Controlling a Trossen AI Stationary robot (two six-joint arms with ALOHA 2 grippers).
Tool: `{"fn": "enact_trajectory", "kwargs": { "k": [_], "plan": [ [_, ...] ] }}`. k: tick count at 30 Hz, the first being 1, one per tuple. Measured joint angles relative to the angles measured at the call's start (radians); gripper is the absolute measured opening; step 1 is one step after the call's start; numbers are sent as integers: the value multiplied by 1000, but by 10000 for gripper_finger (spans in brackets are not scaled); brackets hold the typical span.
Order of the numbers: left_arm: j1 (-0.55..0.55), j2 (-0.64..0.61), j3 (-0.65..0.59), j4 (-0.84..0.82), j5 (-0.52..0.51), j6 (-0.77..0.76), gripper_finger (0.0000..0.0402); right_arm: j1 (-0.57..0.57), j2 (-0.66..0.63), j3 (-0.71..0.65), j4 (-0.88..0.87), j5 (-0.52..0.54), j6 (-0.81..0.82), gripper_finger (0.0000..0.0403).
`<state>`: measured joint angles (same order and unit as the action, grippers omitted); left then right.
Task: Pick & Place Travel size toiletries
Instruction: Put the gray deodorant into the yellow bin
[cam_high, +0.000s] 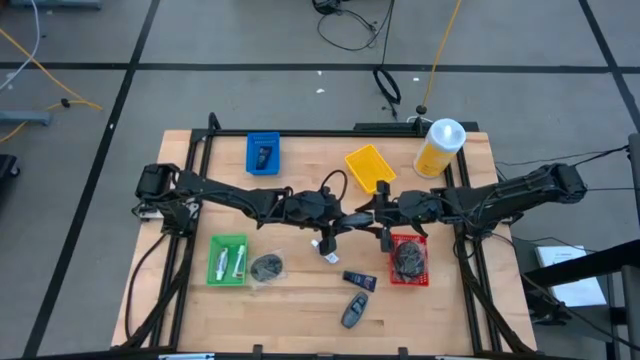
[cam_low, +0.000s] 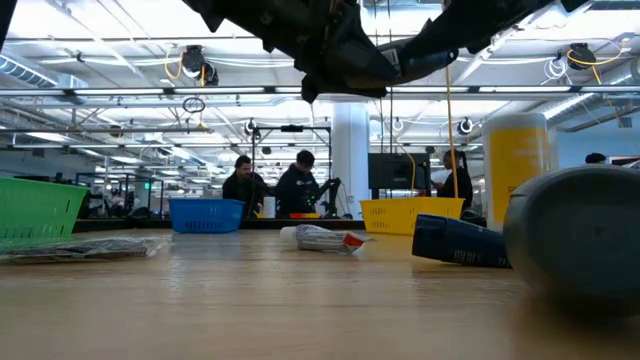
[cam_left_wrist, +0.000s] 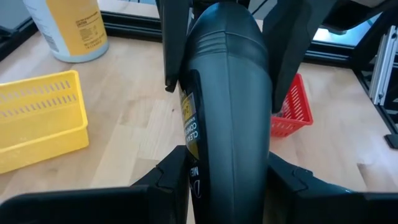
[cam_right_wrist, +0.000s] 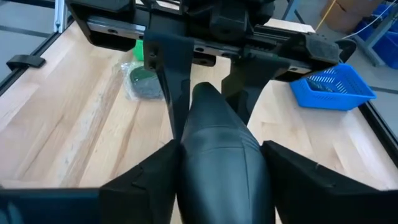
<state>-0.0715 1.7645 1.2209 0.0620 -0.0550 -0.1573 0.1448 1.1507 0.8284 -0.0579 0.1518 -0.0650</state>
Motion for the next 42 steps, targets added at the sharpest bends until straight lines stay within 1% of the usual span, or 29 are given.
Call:
{"fn": "enact_trajectory", "kwargs": {
  "k": [7,10,13,17,20,22,24,27,30,35,38,42],
  "plan": [
    [0,0,0,0,0,-6,127,0,0,0,-1,0,1,193],
    [0,0,0,0,0,-11,128,0,0,0,-1,0,1,200],
    [0,0,0,1,0,-27,142,0,0,0,0,1,1,201],
    [0,0,0,5,-9,-9,187,0,0,0,-3,5,2,194],
    [0,0,0,2,-71,-1,231,0,0,0,-10,14,11,194],
    [1,0,0,-20,-144,-12,260,-1,0,0,-34,51,36,197],
    [7,0,0,-57,-187,-17,286,-2,0,0,-82,100,54,198],
    [20,-16,-1,-109,-180,8,316,-8,0,0,-140,183,76,198],
    [27,-44,-1,-162,-177,10,334,-33,0,-1,-189,243,110,197],
    [41,-98,-1,-216,-179,-6,340,-119,-1,-22,-194,347,176,199],
    [48,-132,0,-271,-183,-24,333,-183,0,-49,-200,376,240,199],
    [50,-167,0,-334,-182,-82,320,-259,0,-113,-107,376,314,200]
  ]
}}
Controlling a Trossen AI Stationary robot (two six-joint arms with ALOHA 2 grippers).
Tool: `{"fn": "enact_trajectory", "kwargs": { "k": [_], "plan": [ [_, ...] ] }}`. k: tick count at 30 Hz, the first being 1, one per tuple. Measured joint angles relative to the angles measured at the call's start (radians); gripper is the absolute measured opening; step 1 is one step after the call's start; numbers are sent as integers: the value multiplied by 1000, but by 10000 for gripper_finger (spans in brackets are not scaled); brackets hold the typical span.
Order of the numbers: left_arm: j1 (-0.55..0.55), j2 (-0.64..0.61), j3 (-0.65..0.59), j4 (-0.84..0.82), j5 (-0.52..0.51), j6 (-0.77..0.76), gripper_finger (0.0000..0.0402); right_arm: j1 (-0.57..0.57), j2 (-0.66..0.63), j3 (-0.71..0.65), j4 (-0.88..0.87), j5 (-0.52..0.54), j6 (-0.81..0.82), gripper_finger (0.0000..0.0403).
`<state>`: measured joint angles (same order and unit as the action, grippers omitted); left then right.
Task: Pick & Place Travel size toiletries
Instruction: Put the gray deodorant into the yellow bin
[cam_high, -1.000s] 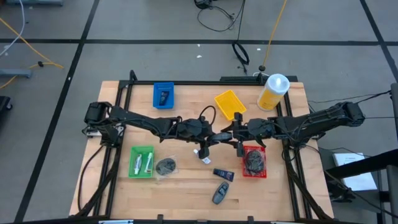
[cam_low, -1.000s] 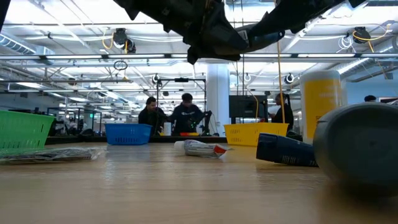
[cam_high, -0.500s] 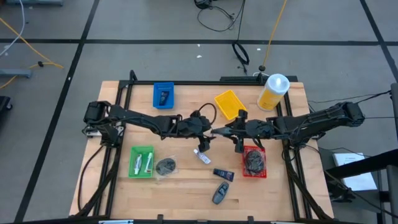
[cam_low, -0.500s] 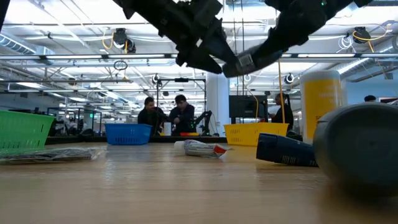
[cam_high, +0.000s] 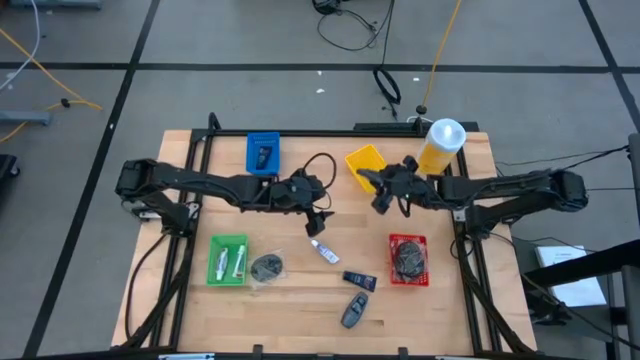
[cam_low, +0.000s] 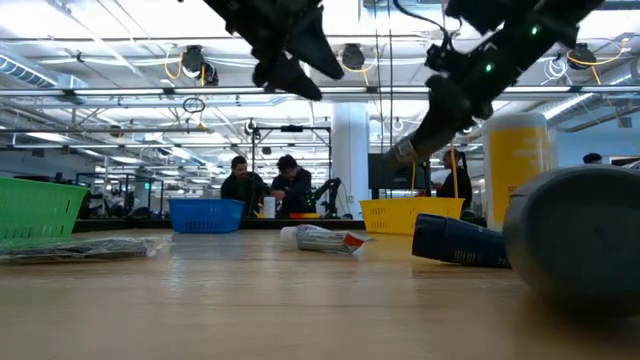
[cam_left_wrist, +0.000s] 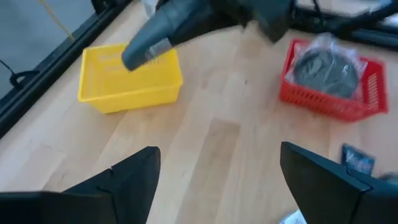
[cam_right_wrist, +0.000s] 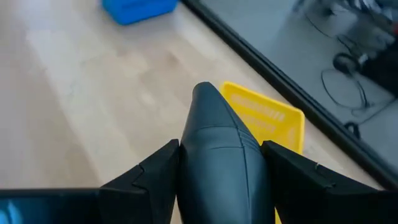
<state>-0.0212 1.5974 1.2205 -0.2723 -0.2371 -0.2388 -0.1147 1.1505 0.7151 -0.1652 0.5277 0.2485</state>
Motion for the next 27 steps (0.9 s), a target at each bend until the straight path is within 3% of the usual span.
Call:
{"fn": "enact_trajectory", "kwargs": {
  "k": [5,13,20,27],
  "plan": [
    [-6,-26,0,-134,10,-74,302,-76,7,-70,157,0,95,200],
    [-46,-39,-1,-394,55,-261,273,-168,91,-98,269,-31,207,200],
    [-99,-39,0,-468,57,-321,242,-186,200,-99,311,-60,248,201],
    [-139,-39,0,-524,109,-373,216,-186,212,-99,322,-60,182,208]
  ]
}}
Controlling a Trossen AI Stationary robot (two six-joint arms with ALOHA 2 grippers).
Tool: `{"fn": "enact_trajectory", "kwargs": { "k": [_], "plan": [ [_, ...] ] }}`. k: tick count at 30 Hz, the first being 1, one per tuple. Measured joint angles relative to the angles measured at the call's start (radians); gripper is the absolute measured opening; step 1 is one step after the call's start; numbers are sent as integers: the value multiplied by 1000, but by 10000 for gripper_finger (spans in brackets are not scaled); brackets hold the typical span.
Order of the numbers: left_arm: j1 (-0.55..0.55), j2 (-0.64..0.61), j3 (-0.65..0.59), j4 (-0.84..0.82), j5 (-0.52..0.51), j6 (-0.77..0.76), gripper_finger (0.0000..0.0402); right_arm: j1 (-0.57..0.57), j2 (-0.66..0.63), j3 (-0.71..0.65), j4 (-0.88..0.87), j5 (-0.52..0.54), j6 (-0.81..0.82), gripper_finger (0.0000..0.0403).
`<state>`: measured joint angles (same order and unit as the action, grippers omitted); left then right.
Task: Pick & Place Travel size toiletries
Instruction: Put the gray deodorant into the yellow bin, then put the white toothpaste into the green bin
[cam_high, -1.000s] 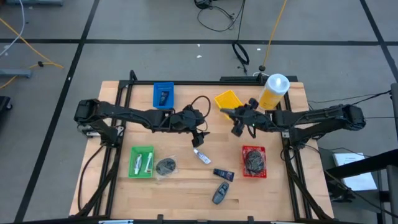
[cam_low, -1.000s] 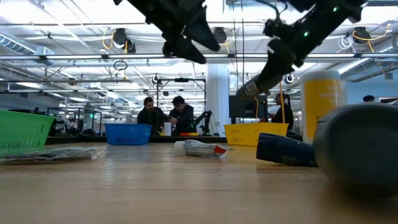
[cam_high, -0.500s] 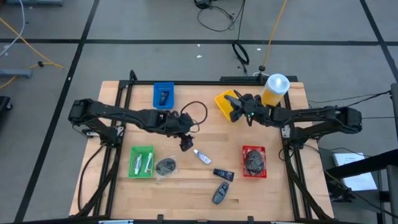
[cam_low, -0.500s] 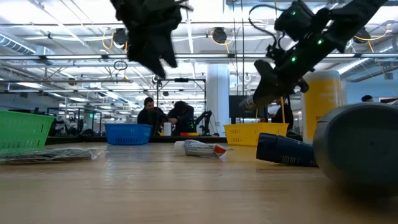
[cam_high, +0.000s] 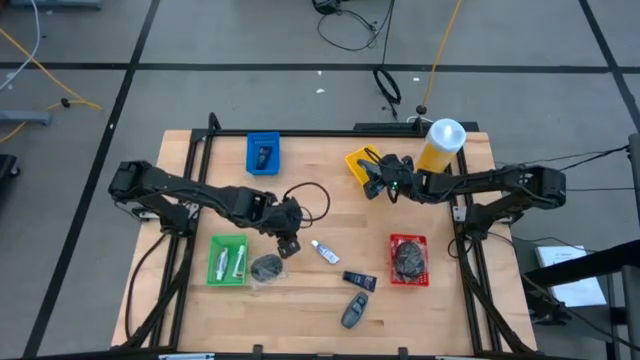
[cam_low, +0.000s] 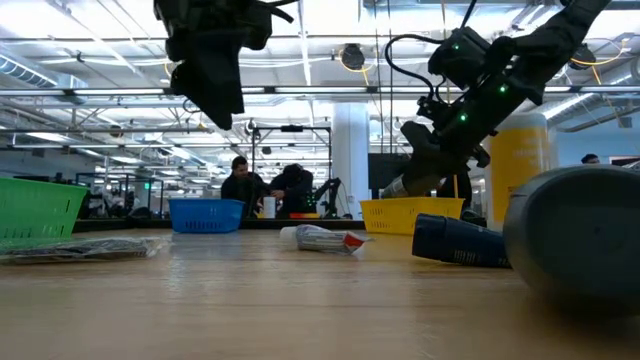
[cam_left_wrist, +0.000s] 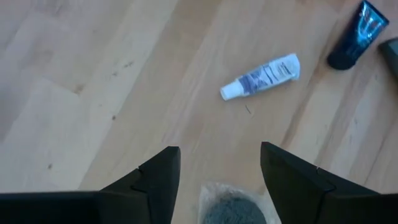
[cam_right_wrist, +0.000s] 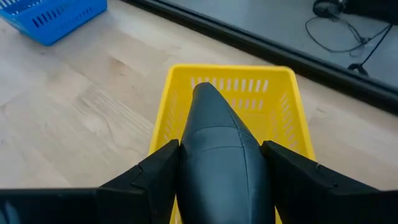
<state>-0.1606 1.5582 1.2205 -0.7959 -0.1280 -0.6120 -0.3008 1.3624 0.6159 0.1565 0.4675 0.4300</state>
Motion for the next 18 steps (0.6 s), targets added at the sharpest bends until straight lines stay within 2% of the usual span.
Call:
{"fn": "enact_trajectory", "kwargs": {
  "k": [11,14,18],
  "plan": [
    [-51,0,0,-17,12,-3,191,-8,-19,0,-4,-8,-8,295],
    [-60,0,0,-15,50,-3,188,-7,-50,2,-5,-27,-32,302],
    [-68,0,0,-8,36,32,187,7,-128,1,-5,-73,-109,299]
  ]
}}
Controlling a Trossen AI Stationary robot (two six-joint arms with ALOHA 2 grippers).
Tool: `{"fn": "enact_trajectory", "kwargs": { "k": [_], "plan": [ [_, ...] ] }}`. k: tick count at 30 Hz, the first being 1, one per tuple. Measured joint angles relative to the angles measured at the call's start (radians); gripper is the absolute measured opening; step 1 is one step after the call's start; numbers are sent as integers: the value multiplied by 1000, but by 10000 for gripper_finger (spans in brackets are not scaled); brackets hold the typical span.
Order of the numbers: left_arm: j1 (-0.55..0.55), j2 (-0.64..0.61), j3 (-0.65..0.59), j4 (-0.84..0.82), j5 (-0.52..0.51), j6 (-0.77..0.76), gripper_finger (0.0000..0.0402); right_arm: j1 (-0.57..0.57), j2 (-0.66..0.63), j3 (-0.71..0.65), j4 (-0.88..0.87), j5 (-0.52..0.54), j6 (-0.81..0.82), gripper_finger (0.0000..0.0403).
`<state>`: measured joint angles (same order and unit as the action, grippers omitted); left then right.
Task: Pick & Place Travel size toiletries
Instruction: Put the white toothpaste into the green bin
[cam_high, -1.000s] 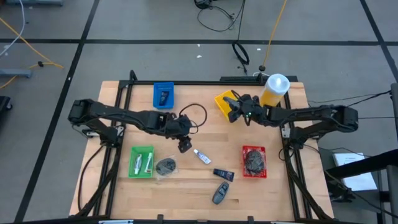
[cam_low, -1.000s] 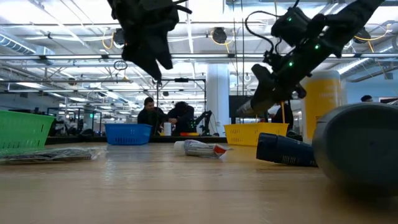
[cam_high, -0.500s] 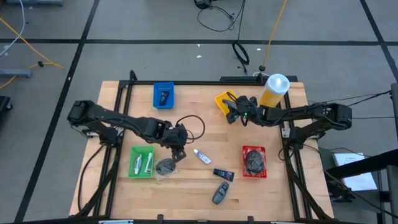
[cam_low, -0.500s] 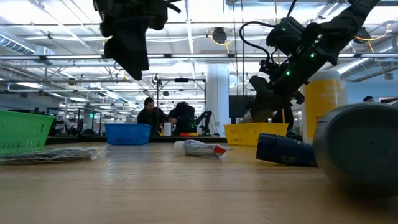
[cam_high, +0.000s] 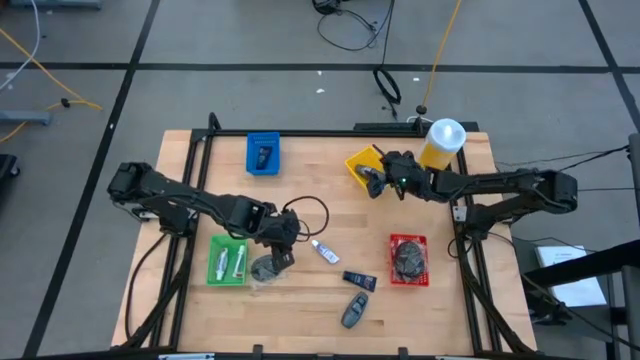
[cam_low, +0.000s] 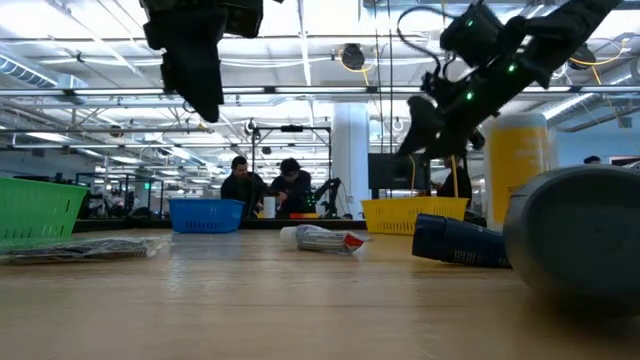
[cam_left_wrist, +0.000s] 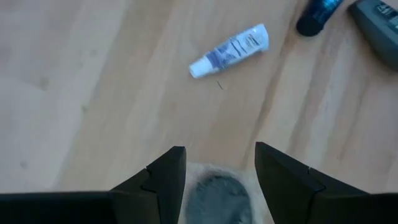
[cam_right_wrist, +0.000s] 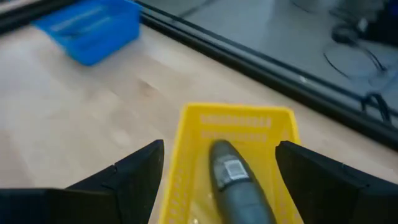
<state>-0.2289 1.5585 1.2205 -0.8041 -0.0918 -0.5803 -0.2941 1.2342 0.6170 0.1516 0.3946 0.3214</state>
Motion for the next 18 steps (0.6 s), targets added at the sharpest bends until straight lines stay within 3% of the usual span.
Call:
{"fn": "enact_trajectory", "kwargs": {
  "k": [8,11,18],
  "plan": [
    [18,0,0,104,-76,305,187,83,-202,0,-16,-136,-84,286],
    [39,0,0,162,-113,400,186,127,-267,0,-14,-137,-109,286],
    [74,24,1,299,-92,689,197,222,-370,0,-14,-132,-174,286]
  ]
}}
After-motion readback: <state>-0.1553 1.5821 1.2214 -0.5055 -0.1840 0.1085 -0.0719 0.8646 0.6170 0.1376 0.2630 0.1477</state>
